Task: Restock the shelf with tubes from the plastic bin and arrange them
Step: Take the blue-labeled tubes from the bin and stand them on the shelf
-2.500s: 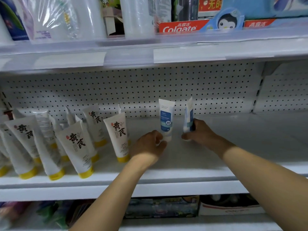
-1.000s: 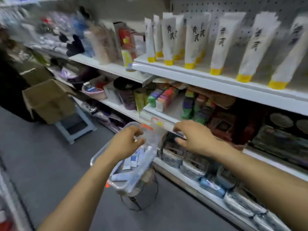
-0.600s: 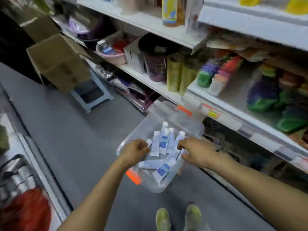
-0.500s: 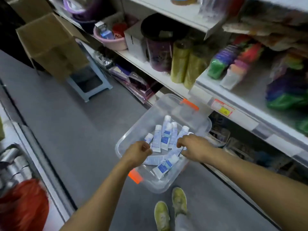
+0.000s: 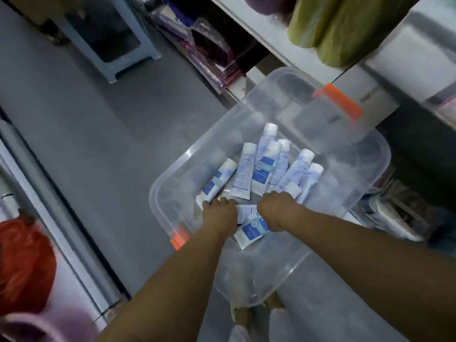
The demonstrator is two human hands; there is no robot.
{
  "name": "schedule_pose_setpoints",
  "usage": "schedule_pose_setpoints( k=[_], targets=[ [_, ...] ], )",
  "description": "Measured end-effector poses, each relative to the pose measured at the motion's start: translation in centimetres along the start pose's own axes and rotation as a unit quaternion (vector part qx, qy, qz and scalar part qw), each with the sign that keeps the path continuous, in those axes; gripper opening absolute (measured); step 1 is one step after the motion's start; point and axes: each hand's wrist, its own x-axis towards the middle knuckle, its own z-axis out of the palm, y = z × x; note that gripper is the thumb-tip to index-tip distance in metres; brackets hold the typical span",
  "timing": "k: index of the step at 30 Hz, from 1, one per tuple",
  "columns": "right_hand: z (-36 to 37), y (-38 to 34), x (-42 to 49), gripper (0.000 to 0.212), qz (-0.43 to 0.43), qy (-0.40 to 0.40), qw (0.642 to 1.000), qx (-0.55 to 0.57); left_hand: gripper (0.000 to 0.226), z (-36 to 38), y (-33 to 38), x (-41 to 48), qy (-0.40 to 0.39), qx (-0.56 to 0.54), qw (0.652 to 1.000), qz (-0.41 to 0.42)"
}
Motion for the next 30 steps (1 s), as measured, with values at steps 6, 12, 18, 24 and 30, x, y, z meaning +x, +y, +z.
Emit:
schedule_pose_setpoints(
  k=[6, 12, 18, 24, 30],
  targets=[
    [-0.2, -0.3, 1.4, 0.042, -0.012, -0.009, 0.999, -0.05, 0.043, -0.5, 0.4, 1.4, 0.03, 0.125, 0.991, 0.029],
    [-1.9, -0.4, -2.0, 0.042, -0.007, -0.006, 1.0, 0.006, 0.051, -3.7, 0.5, -1.6, -0.066, -0.023, 0.998, -0.006],
    [-5.9, -0.1, -9.2, 0.048, 0.1, 0.035, 0.979, 0.172, 0.023, -7.9, -0.9, -7.9, -0.093, -0.355, 0.929, -0.043],
    [-6.8, 0.6, -18.4, 0.035, 0.166, 0.084, 0.813, 0.552, 0.022, -11.4, -0.3, -16.2, -0.044, -0.667, 0.739, -0.082],
    [-3.0, 1.1, -27.2, 0.025, 0.1, 0.107, 0.606, 0.782, 0.018, -13.2, 3.2, -22.6, -0.054, -0.732, 0.679, -0.018]
  ],
)
